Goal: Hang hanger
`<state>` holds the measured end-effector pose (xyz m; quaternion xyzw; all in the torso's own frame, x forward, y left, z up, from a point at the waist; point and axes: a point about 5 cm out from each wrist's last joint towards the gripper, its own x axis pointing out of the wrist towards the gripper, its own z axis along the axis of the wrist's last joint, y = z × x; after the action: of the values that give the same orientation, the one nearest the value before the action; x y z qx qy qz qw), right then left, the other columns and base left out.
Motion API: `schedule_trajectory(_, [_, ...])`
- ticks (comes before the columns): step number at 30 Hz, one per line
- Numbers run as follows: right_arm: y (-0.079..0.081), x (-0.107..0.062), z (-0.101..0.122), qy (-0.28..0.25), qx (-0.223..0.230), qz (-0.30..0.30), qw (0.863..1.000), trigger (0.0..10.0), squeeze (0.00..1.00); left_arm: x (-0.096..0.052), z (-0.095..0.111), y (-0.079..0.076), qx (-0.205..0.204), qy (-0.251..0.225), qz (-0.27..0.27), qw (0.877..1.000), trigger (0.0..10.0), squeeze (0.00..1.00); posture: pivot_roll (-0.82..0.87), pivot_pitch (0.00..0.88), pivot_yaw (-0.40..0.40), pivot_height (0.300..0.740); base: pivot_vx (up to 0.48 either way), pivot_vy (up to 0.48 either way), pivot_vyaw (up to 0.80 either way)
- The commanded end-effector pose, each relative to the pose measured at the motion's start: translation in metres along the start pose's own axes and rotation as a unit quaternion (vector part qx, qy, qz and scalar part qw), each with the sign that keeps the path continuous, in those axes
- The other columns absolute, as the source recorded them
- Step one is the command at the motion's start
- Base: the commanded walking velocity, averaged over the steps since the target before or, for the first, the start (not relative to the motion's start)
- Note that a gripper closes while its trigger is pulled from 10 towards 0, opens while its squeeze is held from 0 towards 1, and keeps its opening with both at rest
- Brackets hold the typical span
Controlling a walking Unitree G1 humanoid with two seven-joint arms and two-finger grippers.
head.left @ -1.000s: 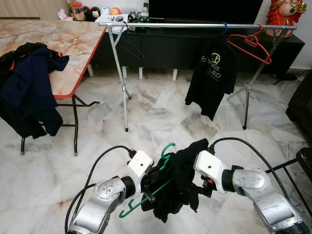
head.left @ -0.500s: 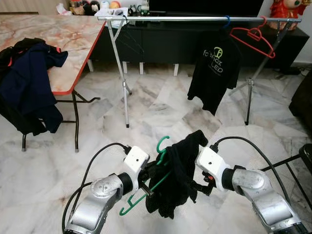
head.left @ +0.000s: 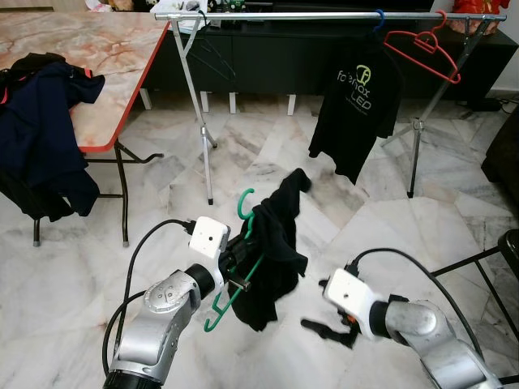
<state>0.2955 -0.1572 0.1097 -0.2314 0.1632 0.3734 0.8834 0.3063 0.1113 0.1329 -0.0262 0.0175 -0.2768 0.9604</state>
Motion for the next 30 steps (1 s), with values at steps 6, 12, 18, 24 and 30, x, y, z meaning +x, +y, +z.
schedule_trajectory(6, [-0.050, -0.022, 0.038, -0.144, 0.046, -0.165, 0.975, 10.0, 0.00, 0.000, 0.000, 0.003, 0.017, -0.004, -0.013, 1.000, 10.0, 0.00, 0.02, 0.161, -0.012, 0.740, 0.000, 0.000, 0.00])
schedule_trajectory(12, [-0.073, -0.033, 0.050, -0.141, -0.011, -0.131, 0.981, 10.0, 0.00, -0.008, -0.014, -0.002, 0.056, 0.042, -0.092, 0.993, 10.0, 0.00, 0.01, 0.133, -0.022, 0.740, 0.000, 0.000, 0.00])
schedule_trajectory(18, [-0.062, -0.032, 0.050, -0.105, -0.107, 0.049, 0.987, 10.0, 0.00, -0.017, -0.023, 0.000, 0.098, 0.072, -0.153, 0.981, 10.0, 0.00, 0.00, 0.118, -0.028, 0.740, 0.000, 0.000, 0.00])
schedule_trajectory(24, [-0.063, -0.033, 0.042, -0.062, -0.133, 0.137, 0.980, 10.0, 0.00, -0.021, -0.025, -0.006, 0.124, 0.078, -0.207, 0.967, 10.0, 0.00, 0.00, 0.120, -0.030, 0.740, 0.000, 0.000, 0.00])
schedule_trajectory(30, [-0.060, -0.032, 0.036, -0.028, -0.149, 0.219, 0.964, 10.0, 0.00, -0.030, -0.032, -0.014, 0.126, 0.114, -0.277, 0.946, 10.0, 0.00, 0.00, 0.126, -0.034, 0.740, 0.000, 0.000, 0.00])
